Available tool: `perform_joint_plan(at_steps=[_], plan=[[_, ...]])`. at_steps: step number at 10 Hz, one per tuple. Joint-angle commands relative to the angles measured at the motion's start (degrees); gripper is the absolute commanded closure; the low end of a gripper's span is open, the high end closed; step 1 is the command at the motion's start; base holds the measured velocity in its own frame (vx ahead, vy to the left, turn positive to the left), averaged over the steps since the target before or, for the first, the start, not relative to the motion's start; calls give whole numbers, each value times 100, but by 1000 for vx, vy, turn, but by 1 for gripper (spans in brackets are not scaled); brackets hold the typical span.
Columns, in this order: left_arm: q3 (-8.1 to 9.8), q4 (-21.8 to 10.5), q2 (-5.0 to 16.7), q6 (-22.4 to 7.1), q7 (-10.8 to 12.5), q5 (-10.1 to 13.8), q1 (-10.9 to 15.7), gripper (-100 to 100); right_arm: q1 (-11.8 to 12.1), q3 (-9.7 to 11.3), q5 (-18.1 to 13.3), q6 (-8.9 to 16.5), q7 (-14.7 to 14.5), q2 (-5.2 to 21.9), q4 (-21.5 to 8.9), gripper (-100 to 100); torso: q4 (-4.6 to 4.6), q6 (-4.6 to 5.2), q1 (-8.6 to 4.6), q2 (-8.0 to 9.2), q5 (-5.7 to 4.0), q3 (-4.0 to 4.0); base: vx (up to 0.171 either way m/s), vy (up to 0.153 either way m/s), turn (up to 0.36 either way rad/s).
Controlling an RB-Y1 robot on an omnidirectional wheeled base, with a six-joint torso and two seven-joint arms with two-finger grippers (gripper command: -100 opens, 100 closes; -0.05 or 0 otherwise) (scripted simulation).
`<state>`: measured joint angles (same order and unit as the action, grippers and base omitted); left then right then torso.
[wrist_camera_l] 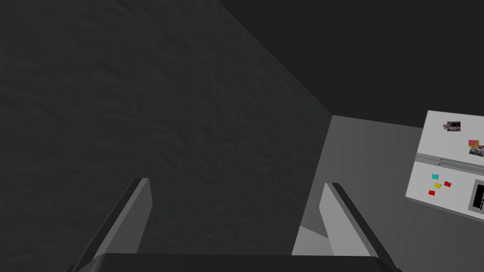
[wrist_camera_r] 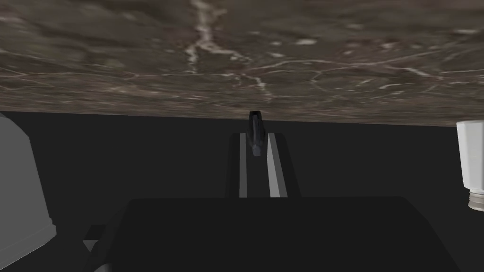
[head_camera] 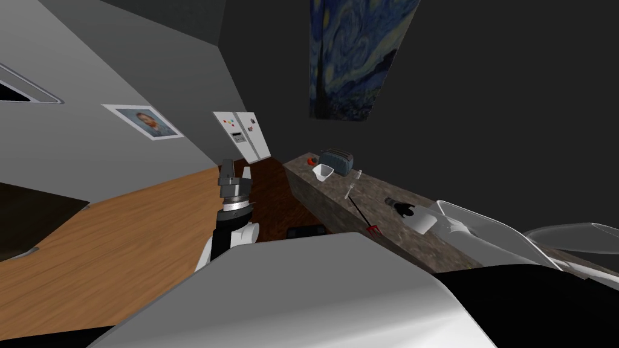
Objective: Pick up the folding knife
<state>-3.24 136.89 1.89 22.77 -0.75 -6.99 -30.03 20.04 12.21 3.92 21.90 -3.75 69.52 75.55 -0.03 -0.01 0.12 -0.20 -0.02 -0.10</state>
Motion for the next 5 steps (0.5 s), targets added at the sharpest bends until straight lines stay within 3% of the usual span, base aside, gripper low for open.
perform_joint_plan(at_steps=[1, 3, 4, 5], plan=[[0, 0, 0, 0, 0, 0, 0, 0, 286, 81, -6, -72, 286, 215, 162, 100, 0, 0, 0, 0, 0, 0, 61, 34, 43], [0, 0, 0, 0, 0, 0, 0, 0, 331, 81, -6, -72, 557, 215, 162, 100, 2, 6, -2, 12, 2, 6, 11, 14, -2], [0, 0, 0, 0, 0, 0, 0, 0, 318, 80, -3, -73, 467, 212, 165, 100, 5, 6, -8, 21, 1, 12, 0, 0, 0], [0, 0, 0, 0, 0, 0, 1, 0, 321, 81, -4, -72, 495, 212, 165, 0, 6, 5, -11, 24, 1, 14, 0, 0, 0]])
